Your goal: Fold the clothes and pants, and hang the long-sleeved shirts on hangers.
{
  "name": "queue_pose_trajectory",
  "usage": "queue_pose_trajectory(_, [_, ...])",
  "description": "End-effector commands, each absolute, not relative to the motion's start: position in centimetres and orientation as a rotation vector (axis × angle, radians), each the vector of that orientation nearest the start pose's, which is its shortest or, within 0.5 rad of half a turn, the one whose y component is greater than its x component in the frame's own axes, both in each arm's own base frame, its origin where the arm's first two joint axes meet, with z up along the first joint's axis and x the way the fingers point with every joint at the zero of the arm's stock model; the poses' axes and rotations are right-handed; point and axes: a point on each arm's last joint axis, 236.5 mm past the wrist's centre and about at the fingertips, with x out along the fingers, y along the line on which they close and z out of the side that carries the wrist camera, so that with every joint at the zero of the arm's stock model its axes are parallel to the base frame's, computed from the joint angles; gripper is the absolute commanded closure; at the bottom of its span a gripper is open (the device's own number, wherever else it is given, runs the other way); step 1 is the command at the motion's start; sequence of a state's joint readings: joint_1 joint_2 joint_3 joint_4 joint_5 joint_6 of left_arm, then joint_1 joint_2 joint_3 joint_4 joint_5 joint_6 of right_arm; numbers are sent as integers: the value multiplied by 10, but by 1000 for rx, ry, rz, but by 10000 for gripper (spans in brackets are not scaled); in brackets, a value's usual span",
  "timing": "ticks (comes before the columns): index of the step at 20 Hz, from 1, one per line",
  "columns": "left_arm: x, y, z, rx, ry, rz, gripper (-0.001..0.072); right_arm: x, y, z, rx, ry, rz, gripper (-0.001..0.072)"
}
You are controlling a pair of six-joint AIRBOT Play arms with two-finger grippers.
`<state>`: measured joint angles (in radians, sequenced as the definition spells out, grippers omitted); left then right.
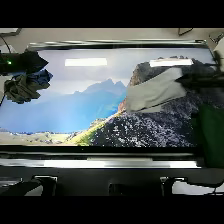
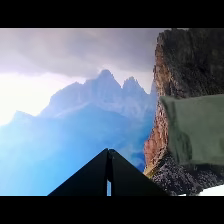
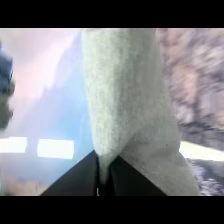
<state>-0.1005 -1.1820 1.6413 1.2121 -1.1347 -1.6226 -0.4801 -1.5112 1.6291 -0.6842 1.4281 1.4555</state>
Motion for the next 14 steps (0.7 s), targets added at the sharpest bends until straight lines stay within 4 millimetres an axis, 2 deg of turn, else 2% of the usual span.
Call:
queue_pose_trajectory(1, [427,-119,263,-262,694,-344,665,430,-137,202,872,837,38,663])
queue_pose_trajectory(4, [428,-119,264,-242,685,-351,665,402,-202,223,1015,722,-156,663])
queue_pose_trajectory(6, [427,-119,264,-242,686,-352,665,377,-226,222,1097,711,-236,663])
queue_pose_trajectory(9, [427,-119,264,-242,685,-352,665,340,-238,216,1148,763,-281,663])
queue_pose_trajectory(12, [427,-119,264,-242,685,-352,665,309,-247,218,1175,776,-325,663])
queue_pose_trajectory(14, [427,-119,264,-242,685,-352,665,284,-261,218,1192,769,-411,663])
